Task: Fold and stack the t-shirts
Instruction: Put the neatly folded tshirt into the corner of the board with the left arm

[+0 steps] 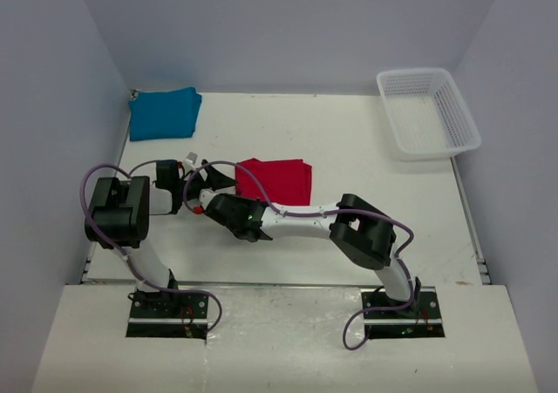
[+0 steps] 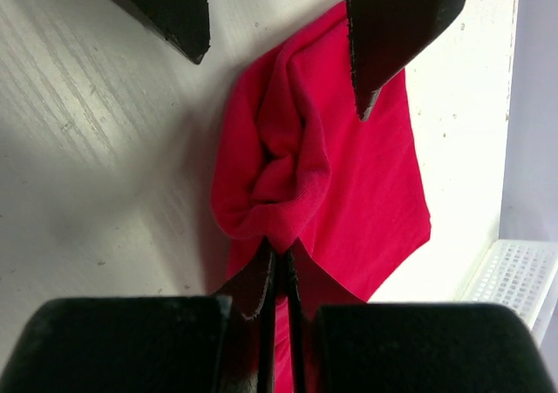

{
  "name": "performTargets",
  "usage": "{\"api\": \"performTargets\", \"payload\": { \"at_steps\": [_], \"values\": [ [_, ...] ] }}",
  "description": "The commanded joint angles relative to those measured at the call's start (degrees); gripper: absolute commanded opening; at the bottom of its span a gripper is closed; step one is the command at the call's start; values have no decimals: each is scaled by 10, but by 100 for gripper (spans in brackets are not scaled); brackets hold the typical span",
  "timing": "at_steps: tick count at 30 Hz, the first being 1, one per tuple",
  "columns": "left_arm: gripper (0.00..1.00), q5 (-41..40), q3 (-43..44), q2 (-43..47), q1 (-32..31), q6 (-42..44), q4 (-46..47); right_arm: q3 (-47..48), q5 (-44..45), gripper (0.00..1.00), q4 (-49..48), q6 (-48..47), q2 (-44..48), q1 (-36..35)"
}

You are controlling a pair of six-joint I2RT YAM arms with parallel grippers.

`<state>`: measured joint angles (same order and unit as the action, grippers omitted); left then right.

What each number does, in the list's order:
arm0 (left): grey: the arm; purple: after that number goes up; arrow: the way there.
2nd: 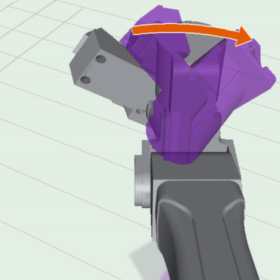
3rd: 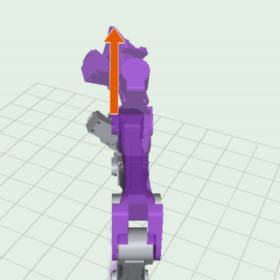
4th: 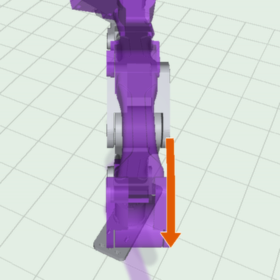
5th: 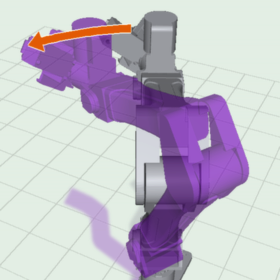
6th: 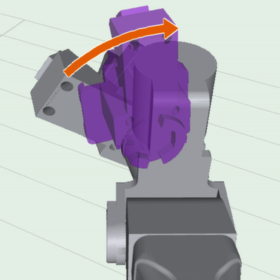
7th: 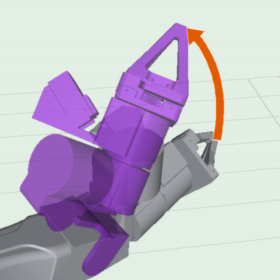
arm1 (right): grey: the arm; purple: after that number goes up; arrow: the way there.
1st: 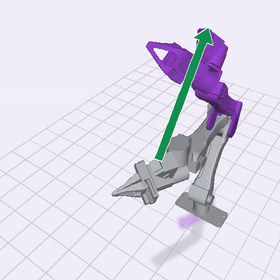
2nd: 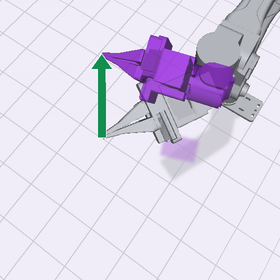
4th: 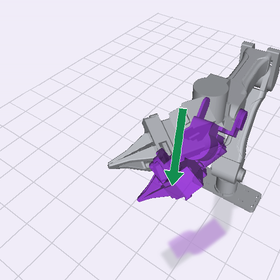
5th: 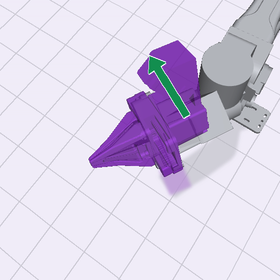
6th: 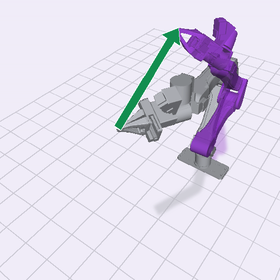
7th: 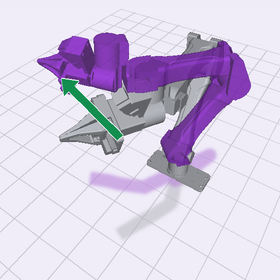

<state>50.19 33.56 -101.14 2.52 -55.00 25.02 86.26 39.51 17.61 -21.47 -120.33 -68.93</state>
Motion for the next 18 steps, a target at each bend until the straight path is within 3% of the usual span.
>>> {"api": "performTargets", "payload": {
  "at_steps": [1, 11, 18],
  "values": [
    [87, -15, -10, -28, 3, 5, 13, 23, 5, 0, 7, 9, 28, 4],
    [91, -14, -16, -53, -5, -6, 37, 26, 6, 0, 9, 8, 31, 4],
    [92, -26, -6, -91, -44, -34, 71, 24, 5, 0, 10, 10, 36, 4]
  ]
}}
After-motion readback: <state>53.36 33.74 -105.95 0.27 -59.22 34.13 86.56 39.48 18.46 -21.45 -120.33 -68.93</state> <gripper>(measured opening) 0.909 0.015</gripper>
